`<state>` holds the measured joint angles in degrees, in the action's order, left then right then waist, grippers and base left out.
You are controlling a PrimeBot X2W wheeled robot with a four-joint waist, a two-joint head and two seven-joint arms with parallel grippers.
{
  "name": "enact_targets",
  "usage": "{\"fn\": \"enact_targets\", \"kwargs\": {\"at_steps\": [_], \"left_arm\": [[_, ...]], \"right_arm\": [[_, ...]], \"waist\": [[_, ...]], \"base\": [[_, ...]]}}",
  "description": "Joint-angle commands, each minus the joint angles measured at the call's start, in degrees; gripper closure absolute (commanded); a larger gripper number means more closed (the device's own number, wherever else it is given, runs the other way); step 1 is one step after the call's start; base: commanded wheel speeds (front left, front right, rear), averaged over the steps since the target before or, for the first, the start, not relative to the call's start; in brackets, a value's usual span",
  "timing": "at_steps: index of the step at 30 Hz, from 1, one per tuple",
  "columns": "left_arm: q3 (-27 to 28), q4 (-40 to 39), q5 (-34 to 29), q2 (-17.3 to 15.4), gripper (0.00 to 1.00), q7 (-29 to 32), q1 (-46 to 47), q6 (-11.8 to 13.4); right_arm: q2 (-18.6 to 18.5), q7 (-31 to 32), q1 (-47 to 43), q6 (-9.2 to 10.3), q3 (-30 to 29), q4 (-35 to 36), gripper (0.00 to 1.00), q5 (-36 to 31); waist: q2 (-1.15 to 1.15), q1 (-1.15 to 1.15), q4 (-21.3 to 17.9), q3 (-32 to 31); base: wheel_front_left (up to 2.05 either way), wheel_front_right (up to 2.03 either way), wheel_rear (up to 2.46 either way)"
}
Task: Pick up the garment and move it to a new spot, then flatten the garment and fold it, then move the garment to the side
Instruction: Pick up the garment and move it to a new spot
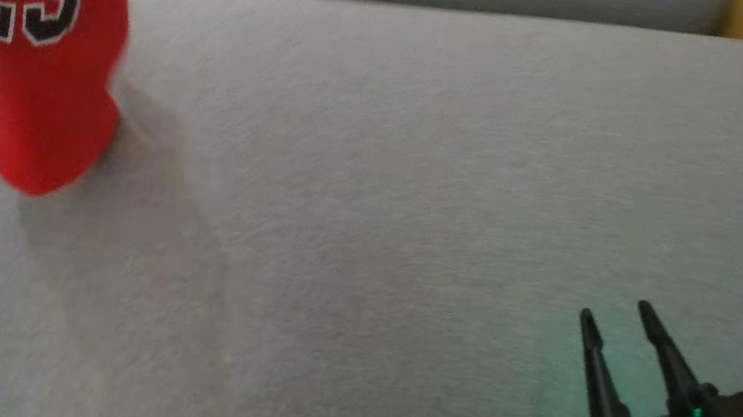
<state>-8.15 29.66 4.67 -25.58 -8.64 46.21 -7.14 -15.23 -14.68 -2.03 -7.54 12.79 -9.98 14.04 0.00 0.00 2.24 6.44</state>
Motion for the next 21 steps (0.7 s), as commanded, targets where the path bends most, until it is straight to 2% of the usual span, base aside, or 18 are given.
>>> {"fn": "enact_targets", "kwargs": {"at_steps": [1,6,13,15,16,21], "left_arm": [[0.55,-2.87,0.83,-3.37,1.0,1.63,4.25,-0.26],[-3.93,-5.37,4.04,-3.01,1.0,5.6,7.58,-0.33],[-10.51,-6.04,6.34,0.77,1.0,5.93,9.72,-0.34],[-12.28,-5.52,6.31,2.27,1.0,5.28,9.5,-0.34],[-14.02,-4.75,6.09,4.16,1.0,4.35,8.69,-0.32],[-18.2,-0.86,5.67,10.1,1.0,0.81,3.16,1.08]], "right_arm": [[-0.07,-0.32,0.1,0.05,1.25,1.71,0.0,0.06],[3.01,-0.32,0.79,0.05,0.98,3.42,0.0,0.8],[5.07,-0.32,1.3,0.05,1.25,4.6,0.0,1.38],[5.09,-0.32,1.27,0.05,1.18,4.67,0.0,1.2],[4.99,-0.32,1.14,0.05,0.95,4.74,0.0,1.0],[5.36,-0.32,0.78,0.05,0.87,4.8,0.0,0.52]], "waist": [[0.0,0.0,-7.94,-6.59],[0.0,0.0,-14.39,-7.88],[0.0,0.0,-21.03,-7.91],[0.0,0.0,-22.18,-7.69],[0.0,0.0,-22.86,-7.31],[0.0,0.0,-23.06,-5.47]], "base": [[0.0,0.0,0.0],[0.0,0.0,0.0],[0.0,0.0,0.0],[0.0,0.0,0.0],[0.0,0.0,0.0],[0.0,0.0,0.0]]}}
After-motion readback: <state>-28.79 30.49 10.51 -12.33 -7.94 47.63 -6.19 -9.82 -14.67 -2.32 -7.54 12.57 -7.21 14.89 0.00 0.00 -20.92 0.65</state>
